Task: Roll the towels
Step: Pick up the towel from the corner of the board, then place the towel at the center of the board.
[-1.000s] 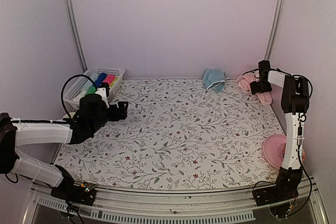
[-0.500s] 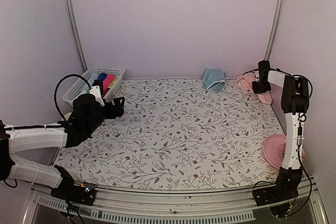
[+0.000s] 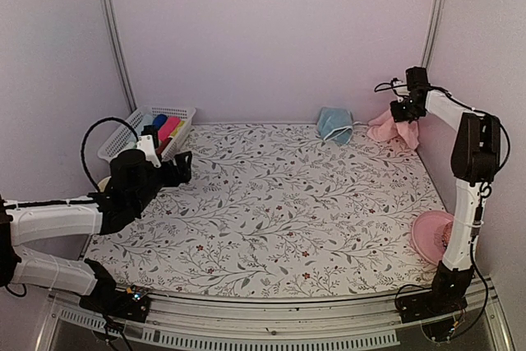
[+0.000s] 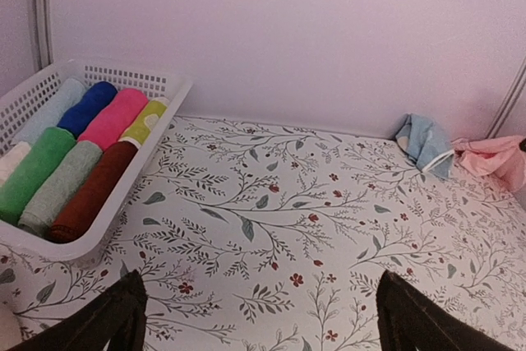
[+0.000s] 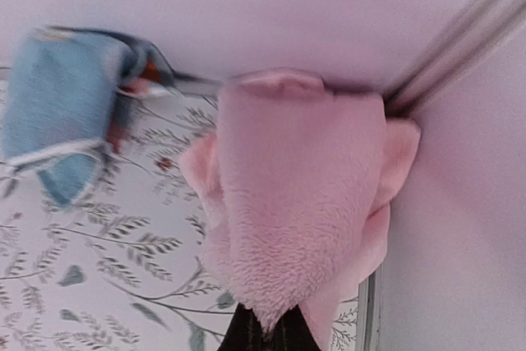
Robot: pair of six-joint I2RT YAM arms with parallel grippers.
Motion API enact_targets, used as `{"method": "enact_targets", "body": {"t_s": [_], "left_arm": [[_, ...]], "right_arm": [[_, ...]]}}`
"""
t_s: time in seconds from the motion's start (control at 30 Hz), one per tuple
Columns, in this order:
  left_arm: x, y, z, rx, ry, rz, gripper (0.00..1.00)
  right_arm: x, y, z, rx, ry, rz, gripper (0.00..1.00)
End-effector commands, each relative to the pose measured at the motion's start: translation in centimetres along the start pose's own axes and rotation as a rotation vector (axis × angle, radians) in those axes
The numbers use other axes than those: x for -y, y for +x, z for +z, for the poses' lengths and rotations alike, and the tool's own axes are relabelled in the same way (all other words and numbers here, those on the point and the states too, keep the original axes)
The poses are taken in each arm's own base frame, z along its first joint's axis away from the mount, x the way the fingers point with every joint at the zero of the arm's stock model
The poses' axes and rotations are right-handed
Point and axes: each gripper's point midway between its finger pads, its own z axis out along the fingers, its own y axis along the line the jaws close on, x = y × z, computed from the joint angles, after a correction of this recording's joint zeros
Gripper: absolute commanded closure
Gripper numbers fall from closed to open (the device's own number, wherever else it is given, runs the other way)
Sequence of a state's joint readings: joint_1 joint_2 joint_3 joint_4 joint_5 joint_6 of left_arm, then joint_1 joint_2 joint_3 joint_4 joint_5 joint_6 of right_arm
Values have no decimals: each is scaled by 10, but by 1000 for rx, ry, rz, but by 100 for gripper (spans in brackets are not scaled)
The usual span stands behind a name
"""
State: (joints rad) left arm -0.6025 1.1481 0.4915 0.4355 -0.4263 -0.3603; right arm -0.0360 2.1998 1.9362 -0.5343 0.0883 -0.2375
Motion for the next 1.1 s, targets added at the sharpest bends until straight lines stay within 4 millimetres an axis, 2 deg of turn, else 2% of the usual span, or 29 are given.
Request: {"method": "enact_targets", "body": {"t_s": [0.0,0.1,0.17,0.23,0.33,0.4,0.47,0.57,0.67,0.77,0.83,0.9,1.0,1.07], "left_arm": [[3,-13,-21,109,70,-53,3],[10,-20,-32,166,142,-52,3],[16,-21,-34,168,173,-37,3],[19,-20,-32,157,186,-27,3],[25,-17,-29,141,212,-20,3],[30,-14,-27,130,231,-14,3],[33,-13,-26,124,243,-11,3],[33,-14,-27,126,245,-8,3],[34,-16,-30,136,251,-4,3],[35,-16,-31,138,258,2,3],[37,-14,-29,128,269,6,3],[41,-9,-25,108,275,13,3],[46,1,-16,59,274,33,3],[50,10,-8,19,274,54,3]], "right_arm": [[-105,-99,-146,348,-260,-212,98],[-165,-116,-221,488,-388,-354,98],[-196,-121,-275,585,-493,-421,98],[-220,-121,-317,657,-607,-459,98],[-242,-116,-360,713,-764,-480,98],[-252,-108,-370,704,-865,-470,98],[-260,-100,-359,662,-904,-455,98],[-273,-81,-309,533,-904,-418,98],[-288,-43,-246,365,-890,-398,98],[-299,14,-185,161,-875,-400,96],[-295,44,-149,43,-798,-419,85],[-283,59,-121,-27,-683,-433,65],[-270,62,-111,-20,-594,-458,47],[-264,59,-110,-3,-557,-463,38]]}}
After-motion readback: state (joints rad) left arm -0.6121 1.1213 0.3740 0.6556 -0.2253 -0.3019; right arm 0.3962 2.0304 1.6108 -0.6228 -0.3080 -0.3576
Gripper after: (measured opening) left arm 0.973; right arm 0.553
